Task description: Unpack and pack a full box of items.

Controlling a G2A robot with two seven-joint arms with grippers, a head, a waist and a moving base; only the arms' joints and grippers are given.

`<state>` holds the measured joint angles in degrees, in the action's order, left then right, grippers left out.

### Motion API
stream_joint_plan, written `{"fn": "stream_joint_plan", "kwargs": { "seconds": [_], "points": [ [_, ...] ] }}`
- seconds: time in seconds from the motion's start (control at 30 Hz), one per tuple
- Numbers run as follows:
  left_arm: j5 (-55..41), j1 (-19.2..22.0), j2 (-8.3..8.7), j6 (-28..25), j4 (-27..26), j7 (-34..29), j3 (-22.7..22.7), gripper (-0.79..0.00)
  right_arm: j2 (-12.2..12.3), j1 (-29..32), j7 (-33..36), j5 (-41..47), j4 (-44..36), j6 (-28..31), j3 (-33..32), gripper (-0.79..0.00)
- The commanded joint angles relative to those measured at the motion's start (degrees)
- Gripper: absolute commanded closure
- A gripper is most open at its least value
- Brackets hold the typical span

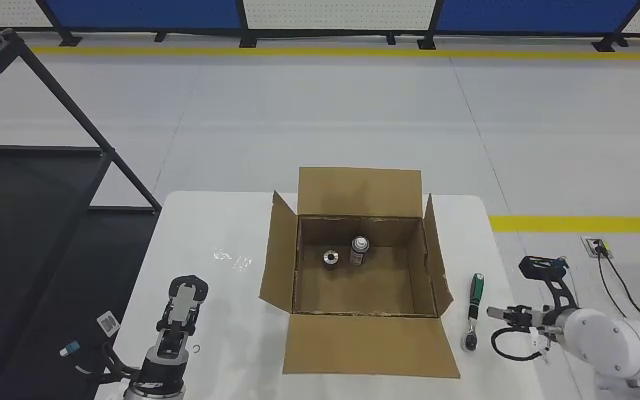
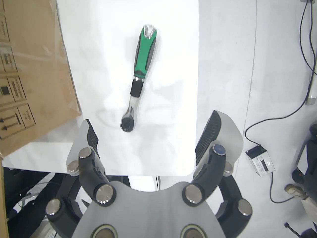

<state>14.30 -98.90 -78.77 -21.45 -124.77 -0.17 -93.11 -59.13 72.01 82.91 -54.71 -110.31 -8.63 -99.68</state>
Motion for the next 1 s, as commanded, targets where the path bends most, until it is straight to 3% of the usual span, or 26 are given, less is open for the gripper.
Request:
{"fn": "stream_joint_plan", "kwargs": {
  "seconds": [0.0,0.13,0.6,0.97],
  "points": [
    [0.0,0.0,0.0,0.0,0.0,0.0,0.0,-0.785,0.01,0.02,1.63,-0.36,-0.24,-1.42,1.02,-0.785],
    [0.0,0.0,0.0,0.0,0.0,0.0,0.0,-0.785,-0.19,-3.0,2.16,-2.4,1.72,-5.85,4.8,-0.785],
    [0.0,0.0,0.0,0.0,0.0,0.0,0.0,-0.785,-1.28,-14.75,1.17,-2.36,17.32,-10.92,14.72,-0.785],
    [0.0,0.0,0.0,0.0,0.0,0.0,0.0,-0.785,-1.35,-15.25,0.37,-1.94,18.02,-10.89,15.0,-0.785]
  ]
}}
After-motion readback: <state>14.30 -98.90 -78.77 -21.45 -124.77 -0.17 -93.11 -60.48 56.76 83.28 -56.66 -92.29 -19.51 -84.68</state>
